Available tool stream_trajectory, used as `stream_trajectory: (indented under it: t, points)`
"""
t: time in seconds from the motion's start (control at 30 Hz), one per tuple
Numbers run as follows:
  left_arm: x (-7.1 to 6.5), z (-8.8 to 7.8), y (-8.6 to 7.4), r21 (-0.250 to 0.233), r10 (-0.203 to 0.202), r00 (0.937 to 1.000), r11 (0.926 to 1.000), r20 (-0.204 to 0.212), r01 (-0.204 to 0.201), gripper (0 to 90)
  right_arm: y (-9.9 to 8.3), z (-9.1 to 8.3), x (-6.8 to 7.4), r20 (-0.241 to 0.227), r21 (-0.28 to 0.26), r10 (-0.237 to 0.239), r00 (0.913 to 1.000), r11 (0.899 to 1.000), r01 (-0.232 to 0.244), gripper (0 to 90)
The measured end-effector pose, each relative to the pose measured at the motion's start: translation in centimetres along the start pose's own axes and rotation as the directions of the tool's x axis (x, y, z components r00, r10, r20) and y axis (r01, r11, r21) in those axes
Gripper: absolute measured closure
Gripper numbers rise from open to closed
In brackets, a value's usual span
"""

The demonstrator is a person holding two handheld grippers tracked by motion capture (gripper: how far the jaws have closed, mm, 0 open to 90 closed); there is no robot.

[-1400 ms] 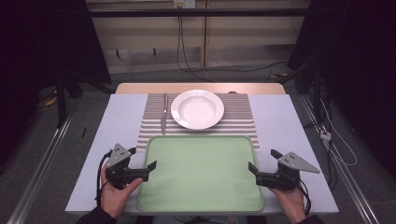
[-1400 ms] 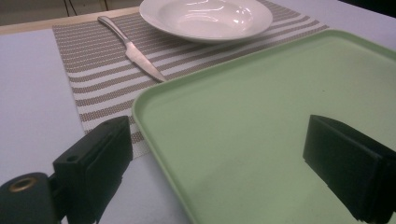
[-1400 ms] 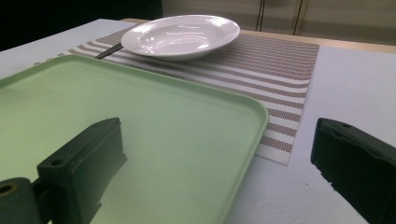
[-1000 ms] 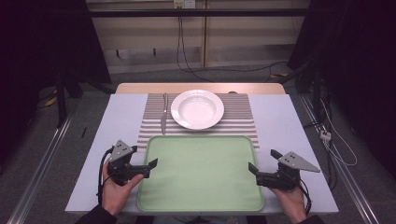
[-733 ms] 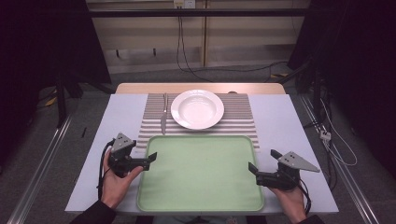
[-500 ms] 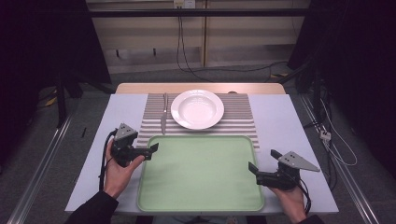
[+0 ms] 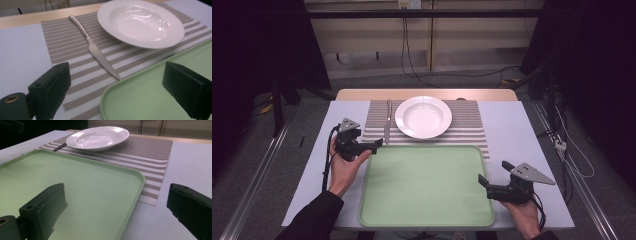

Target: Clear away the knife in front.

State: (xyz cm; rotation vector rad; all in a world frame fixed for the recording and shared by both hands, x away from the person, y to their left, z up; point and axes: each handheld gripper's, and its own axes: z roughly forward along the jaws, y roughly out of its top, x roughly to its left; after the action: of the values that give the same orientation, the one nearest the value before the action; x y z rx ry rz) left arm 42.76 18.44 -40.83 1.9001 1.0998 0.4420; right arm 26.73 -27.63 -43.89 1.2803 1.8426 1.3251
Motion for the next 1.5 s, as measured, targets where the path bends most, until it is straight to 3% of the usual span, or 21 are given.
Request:
stream_trajectory:
  t: [0.1,0.17,0.47,0.6,0.8,1.03,1.2,1.3,1.5]
  points:
    - [0.6,0.8,0.3,0.033,-0.01,0.9999,0.9994,0.009,0.01,8.4,0.0,0.0,0.0,-0.004,0.0,0.001,1.0,1.0,-0.001,2.1]
    - [0.6,1.4,0.7,0.027,0.007,0.9999,0.9996,-0.013,-0.006,8.9,0.0,0.0,0.0,-0.003,0.0,0.001,1.0,1.0,-0.001,2.1]
    - [1.9,3.8,2.1,0.042,-0.005,0.9999,0.9991,0.01,0.005,10.0,0.0,-0.1,0.0,-0.009,0.0,0.0,1.0,1.0,0.0,2.1]
    - [2.5,4.7,2.7,0.064,0.014,0.9998,0.9979,-0.014,-0.013,9.0,-0.1,0.0,0.0,-0.01,0.002,-0.001,0.9999,1.0,0.001,2.1]
    - [3.5,6.0,3.3,0.085,-0.006,0.9995,0.9963,-0.031,0.009,9.3,-0.1,0.1,-0.1,-0.01,0.005,0.0,0.9999,1.0,0.0,2.2]
    - [4.5,7.5,4.2,0.111,0.011,0.997,0.9938,-0.077,-0.002,11.3,-0.1,0.1,-0.1,-0.012,0.007,-0.001,0.9999,1.0,0.001,2.2]
    - [4.8,8.6,4.3,0.13,0.004,0.997,0.9915,-0.078,0.006,11.4,-0.1,0.1,0.0,-0.014,0.008,0.0,0.9999,1.0,0.0,2.2]
    - [4.8,9.3,4.4,0.148,0.004,0.9979,0.989,-0.065,0.006,16.9,-0.1,0.1,0.0,-0.015,0.009,0.002,0.9999,1.0,-0.002,2.3]
    - [5.4,10.6,5.0,0.182,0.013,0.9961,0.9832,-0.087,0.003,25.5,-0.1,0.2,0.1,-0.019,0.011,0.0,0.9998,1.0,0.001,2.3]
